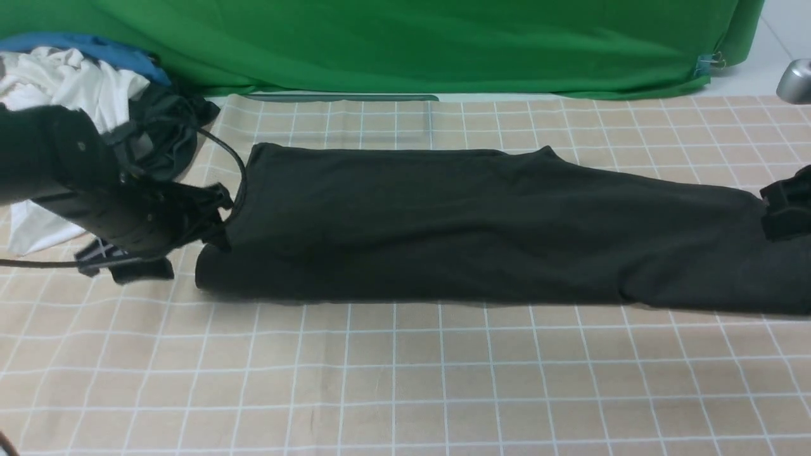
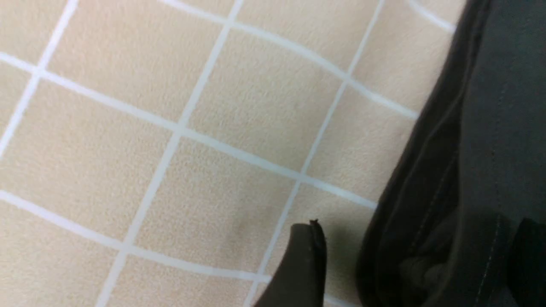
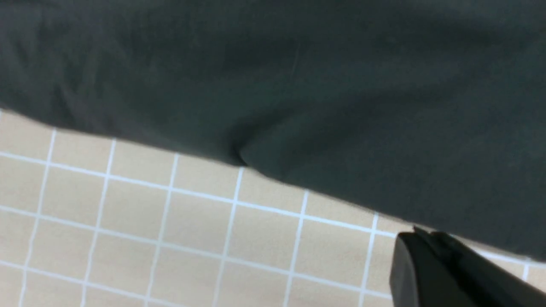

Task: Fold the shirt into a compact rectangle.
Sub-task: 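Pull the folded dark garment lengthwise by its ends to straighten it flat on the table, then fold the right end of the dark garment over onto its left end with the right gripper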

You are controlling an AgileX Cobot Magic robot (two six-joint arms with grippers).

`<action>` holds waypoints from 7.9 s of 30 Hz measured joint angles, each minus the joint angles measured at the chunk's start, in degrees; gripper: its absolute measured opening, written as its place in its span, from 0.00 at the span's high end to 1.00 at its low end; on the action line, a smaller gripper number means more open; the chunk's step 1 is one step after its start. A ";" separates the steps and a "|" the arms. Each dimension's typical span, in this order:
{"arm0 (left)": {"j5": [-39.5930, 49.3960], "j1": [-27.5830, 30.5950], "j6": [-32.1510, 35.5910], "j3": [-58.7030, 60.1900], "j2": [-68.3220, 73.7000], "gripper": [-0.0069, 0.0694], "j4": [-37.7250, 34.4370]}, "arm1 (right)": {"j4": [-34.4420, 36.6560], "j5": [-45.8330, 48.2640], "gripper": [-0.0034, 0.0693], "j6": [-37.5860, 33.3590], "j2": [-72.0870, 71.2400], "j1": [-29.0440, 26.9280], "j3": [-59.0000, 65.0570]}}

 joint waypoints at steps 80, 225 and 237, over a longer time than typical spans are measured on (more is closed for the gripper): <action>24.51 -0.31 -4.00 -3.88 -8.72 0.49 14.47 | -12.22 13.32 0.55 14.24 18.81 -10.86 -10.83; 16.52 -13.41 2.62 5.12 -36.75 0.89 -2.15 | 11.80 -5.55 0.82 24.91 38.03 44.24 -46.15; 16.52 -13.41 2.78 5.12 -36.75 0.89 -2.31 | 14.42 -15.50 0.44 28.79 44.35 44.62 -46.28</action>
